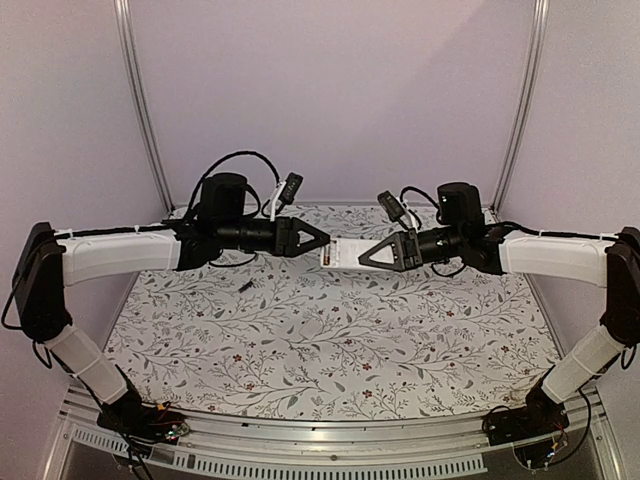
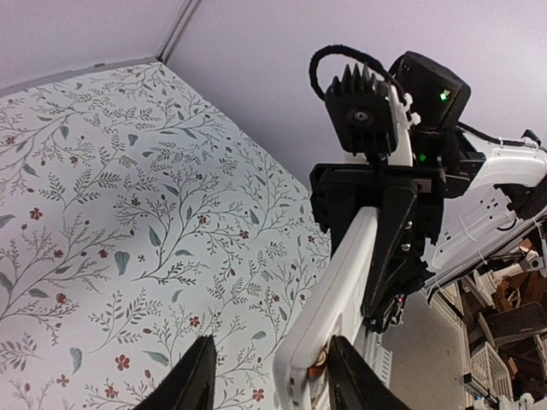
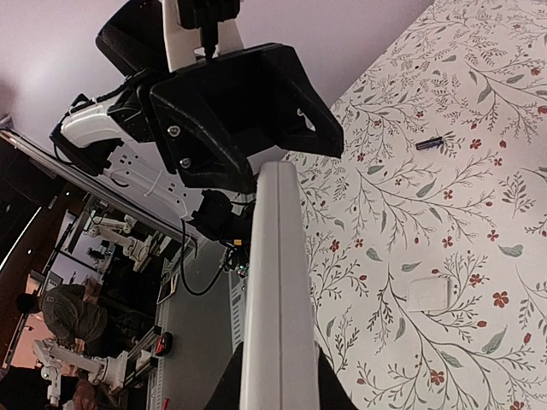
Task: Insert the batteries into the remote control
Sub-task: Press the battery in the battery compartment, then pass from the right arm to the left
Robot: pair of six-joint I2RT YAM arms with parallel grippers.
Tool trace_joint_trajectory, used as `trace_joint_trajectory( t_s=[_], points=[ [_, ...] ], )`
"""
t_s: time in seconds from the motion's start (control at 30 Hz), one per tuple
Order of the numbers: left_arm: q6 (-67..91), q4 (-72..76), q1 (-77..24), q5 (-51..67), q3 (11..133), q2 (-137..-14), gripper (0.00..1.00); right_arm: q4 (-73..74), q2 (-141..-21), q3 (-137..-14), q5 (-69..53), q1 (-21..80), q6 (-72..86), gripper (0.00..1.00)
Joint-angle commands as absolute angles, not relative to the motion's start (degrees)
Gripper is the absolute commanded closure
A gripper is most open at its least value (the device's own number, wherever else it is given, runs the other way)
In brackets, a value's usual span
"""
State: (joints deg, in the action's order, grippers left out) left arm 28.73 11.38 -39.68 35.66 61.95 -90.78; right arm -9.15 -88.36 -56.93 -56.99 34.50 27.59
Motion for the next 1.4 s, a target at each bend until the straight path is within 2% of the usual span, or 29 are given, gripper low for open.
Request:
trace_joint_trajectory(
  t_s=[0.0,0.37,0.47,0.5,0.6,0.77,0.9,1.07,1.2,1.37],
  points=[
    [27.75,9.65,-39.55,35.95,63.06,-92.23,0.56,-11.29,-87.19,-57.22,-58.33,34.84,27.29,1.0],
    [23.24,4.19,-39.64,31.38,63.99,-92.22,0.73,-12.86,-86.88,-57.05,-59.23,34.92,28.81,1.0],
    [21.18,1.38,-39.87,29.81,64.79,-91.97,0.74,-13.41,-86.76,-57.03,-59.5,34.94,29.29,1.0],
    [20.6,0.78,-39.98,29.07,64.93,-91.75,0.68,-13.38,-86.75,-57.04,-59.39,34.81,29.41,1.0],
    [20.14,1.09,-39.99,28.74,64.61,-90.32,0.41,-13.11,-87.29,-56.85,-58.67,34.79,29.56,1.0],
    [15.65,-1.62,-39.48,23.06,63.5,-85.67,0.23,-10.42,-88.97,-56.26,-57.27,34.08,29.82,1.0],
    [8.0,-7.32,-39.4,20.26,63.6,-83.67,0.17,-1.47,-89.77,-57.65,-56.32,33.9,24.93,1.0],
    [-2.82,-16.41,-44.48,13.97,66.8,-84.79,0.17,13.04,-90.33,-60.66,-54.58,34.02,15.7,1.0],
    [-4.26,-16.09,-45.89,21.26,66.87,-84.78,0.2,21.92,-90.35,-63.01,-52.71,35.05,9.65,1.0],
    [-11.12,-13.6,-52.98,9.54,65.2,-85.14,0.13,22.89,-91.72,-64.4,-53.86,35.66,10.55,1.0]
  ],
)
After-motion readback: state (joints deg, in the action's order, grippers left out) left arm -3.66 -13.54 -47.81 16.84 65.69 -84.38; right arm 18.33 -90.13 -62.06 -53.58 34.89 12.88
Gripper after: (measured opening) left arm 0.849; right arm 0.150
